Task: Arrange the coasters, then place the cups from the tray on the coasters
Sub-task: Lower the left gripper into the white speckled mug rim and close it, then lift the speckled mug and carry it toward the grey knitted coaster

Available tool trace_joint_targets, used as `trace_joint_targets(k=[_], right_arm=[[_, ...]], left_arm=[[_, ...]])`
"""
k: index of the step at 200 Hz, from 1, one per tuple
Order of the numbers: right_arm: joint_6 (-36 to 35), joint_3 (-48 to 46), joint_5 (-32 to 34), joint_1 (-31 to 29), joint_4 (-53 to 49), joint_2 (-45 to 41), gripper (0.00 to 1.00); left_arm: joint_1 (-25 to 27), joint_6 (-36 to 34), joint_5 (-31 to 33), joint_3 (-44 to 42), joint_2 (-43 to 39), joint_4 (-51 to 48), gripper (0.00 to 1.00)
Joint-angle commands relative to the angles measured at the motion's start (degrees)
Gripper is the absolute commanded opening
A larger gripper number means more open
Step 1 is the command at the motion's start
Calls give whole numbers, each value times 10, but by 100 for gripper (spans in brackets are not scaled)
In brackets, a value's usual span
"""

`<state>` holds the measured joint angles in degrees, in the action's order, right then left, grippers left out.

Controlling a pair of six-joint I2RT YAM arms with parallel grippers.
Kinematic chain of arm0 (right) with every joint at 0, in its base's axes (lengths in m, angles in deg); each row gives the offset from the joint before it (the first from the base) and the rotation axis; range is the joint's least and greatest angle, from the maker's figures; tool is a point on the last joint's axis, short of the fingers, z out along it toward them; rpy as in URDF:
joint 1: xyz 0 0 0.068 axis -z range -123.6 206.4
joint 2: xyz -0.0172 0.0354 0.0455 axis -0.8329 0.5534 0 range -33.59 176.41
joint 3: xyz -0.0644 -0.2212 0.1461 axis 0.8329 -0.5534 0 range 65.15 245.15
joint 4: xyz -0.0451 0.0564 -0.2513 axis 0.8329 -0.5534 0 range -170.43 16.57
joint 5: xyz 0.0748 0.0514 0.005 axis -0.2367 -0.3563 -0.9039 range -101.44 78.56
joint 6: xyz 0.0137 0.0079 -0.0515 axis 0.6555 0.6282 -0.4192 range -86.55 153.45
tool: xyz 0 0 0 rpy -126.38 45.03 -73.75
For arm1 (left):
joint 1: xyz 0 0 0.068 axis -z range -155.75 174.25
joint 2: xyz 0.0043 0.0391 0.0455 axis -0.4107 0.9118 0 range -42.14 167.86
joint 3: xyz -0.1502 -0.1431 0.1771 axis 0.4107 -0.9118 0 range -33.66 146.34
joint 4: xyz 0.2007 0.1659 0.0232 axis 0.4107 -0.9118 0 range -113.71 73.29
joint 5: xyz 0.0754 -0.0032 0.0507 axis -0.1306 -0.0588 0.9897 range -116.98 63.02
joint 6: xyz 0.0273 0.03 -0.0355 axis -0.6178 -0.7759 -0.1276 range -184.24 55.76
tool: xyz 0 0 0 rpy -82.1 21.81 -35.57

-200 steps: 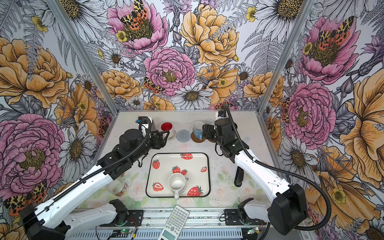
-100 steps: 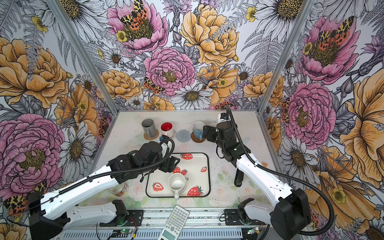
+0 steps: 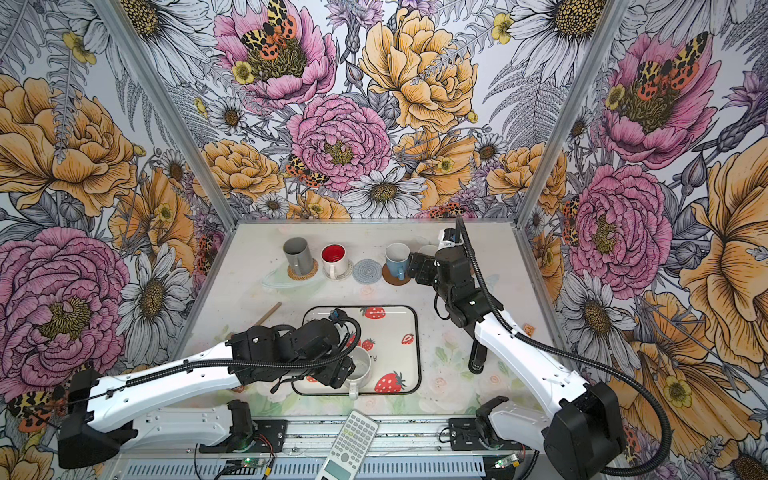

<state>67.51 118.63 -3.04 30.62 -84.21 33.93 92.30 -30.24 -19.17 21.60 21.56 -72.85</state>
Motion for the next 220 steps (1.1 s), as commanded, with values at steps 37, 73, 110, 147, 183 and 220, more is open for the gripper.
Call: trace_joint_targets(k=[37, 73, 110, 147, 183, 220], right_arm=[[4, 0, 11, 4, 17, 1, 91], [6, 4, 4, 4, 20, 12, 91], [5, 0, 6, 4, 20, 8, 91], [6, -6, 9, 5, 21, 0, 91], [7, -10, 10, 5, 20, -4, 91], [7, -12, 10, 5, 21, -7, 91]], left_arm=[[56, 103, 0, -39, 4, -11, 87], [71, 123, 9, -42, 29, -4, 88], [77, 125, -1, -46, 72, 42, 88], [77, 135, 5, -43, 119, 61, 85], [77, 145, 17, -42, 149, 74, 66], [77, 156, 35, -41, 167, 79, 46]])
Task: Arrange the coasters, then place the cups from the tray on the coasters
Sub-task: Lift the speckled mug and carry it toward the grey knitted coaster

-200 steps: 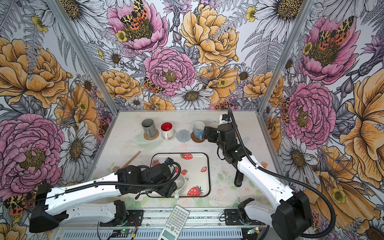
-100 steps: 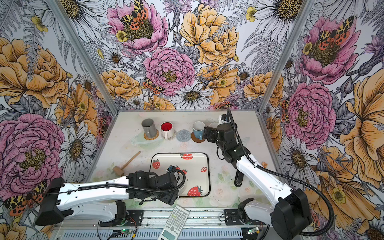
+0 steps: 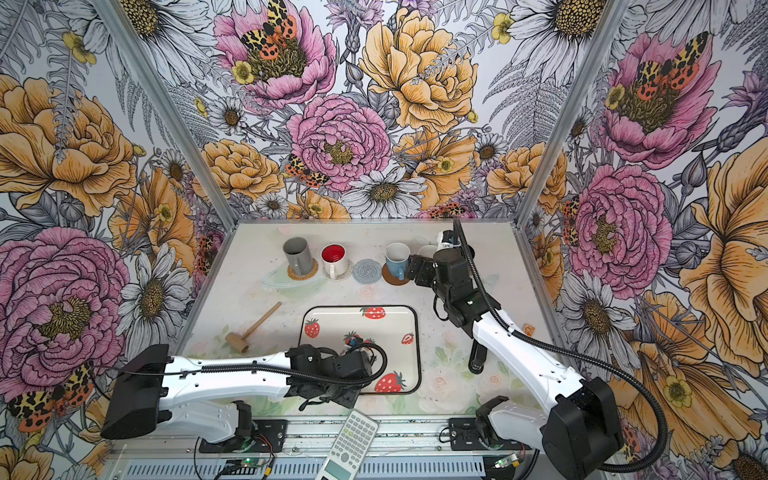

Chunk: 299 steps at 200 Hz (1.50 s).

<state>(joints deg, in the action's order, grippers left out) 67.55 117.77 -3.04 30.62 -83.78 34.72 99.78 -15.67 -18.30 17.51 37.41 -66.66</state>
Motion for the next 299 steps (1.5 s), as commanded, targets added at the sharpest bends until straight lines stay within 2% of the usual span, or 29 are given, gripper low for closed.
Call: trace_joint_targets(k=[1, 49, 56, 67, 143, 195, 247, 299], right_arm=[[7, -3, 11, 5, 16, -15, 91], [7, -5, 10, 6, 16, -17, 91], [7, -6, 10, 6, 16, -17, 91], [7, -5, 10, 6, 16, -17, 91], [5, -7, 10, 6, 16, -18, 91], [3, -8, 7, 8, 16, -18, 91], [2, -12, 7, 9, 16, -31, 90], [-1, -10, 7, 12, 16, -22, 89]], left_arm=[[3, 10, 26, 0, 8, 17, 45], [4, 11, 29, 2, 22, 18, 24], [3, 12, 29, 2, 23, 17, 17], [2, 11, 45, 4, 22, 17, 0], [3, 11, 70, 9, -14, 14, 0], [-1, -4, 111, 34, -48, 0, 0], [-70, -70, 105, 75, -41, -1, 0], [-148, -128, 136, 131, -9, 2, 0]])
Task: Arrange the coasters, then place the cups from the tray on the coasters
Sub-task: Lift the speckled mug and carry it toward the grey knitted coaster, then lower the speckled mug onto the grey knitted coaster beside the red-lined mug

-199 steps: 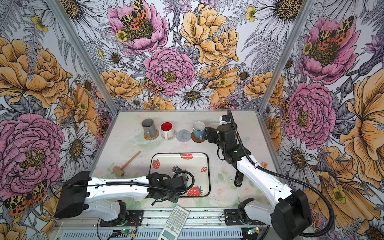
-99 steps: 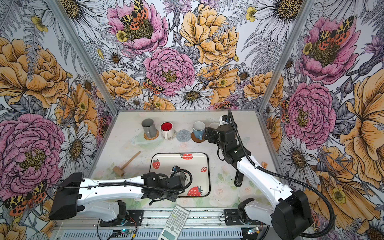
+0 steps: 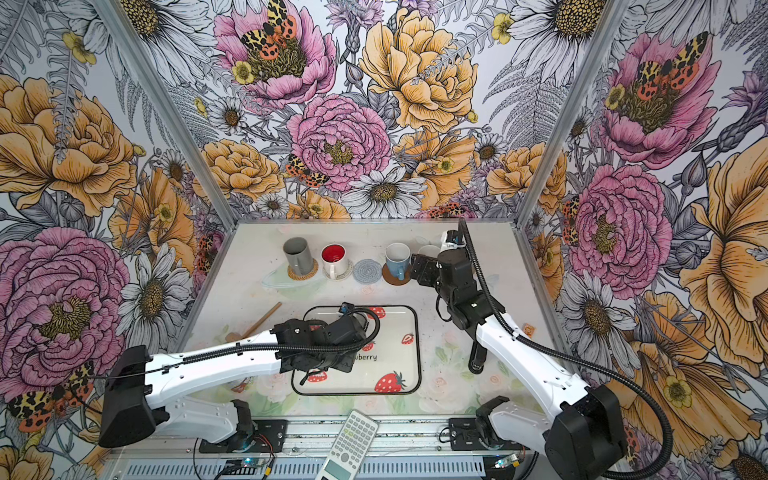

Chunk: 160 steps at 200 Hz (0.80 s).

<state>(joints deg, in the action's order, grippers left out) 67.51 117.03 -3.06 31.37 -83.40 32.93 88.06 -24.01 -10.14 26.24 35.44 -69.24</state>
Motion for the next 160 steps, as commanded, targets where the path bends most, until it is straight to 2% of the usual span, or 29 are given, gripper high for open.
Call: trace_joint_targets(k=[1, 32, 74, 113, 160], right_arm=[[-1, -3, 8, 5, 13, -4, 89], [-4, 3, 3, 8, 12, 13, 89], [-13, 9, -7, 15, 14, 35, 89], [-15, 7, -12, 30, 16, 45, 89], [-12, -2, -24, 50, 22, 52, 88]], left_arm=[[-32, -45, 56, 45, 12, 28, 0], [-90, -80, 83, 82, 45, 53, 0], [-169, -126, 59, 138, 110, 133, 0], [-208, -166, 39, 233, 205, 148, 0], [-245, -168, 24, 313, 313, 147, 0]])
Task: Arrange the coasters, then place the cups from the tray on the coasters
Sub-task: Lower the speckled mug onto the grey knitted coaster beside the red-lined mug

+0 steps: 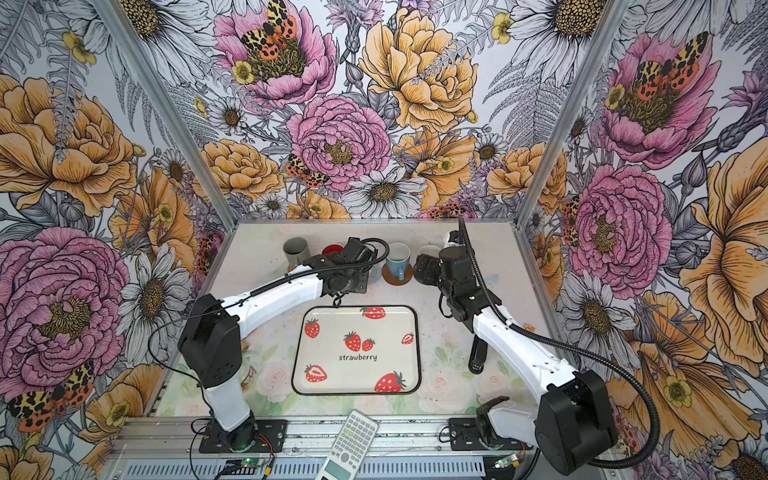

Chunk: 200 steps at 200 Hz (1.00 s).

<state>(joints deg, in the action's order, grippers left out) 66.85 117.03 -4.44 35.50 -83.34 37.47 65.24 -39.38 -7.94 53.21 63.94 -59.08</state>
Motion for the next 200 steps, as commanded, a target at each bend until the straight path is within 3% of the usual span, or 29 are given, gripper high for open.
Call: trace_joint_targets(k=[1, 78, 200], right_arm=[[-5, -1, -11, 9, 21, 7, 88], [1, -6, -34, 29, 35, 26, 88], [5, -6, -51, 37, 44, 40, 88]], left_arm=[[-17, -15, 2, 44, 29, 45, 0], [-35, -14, -2, 109, 117, 45, 0], [-38, -17, -22, 126, 143, 44, 0]])
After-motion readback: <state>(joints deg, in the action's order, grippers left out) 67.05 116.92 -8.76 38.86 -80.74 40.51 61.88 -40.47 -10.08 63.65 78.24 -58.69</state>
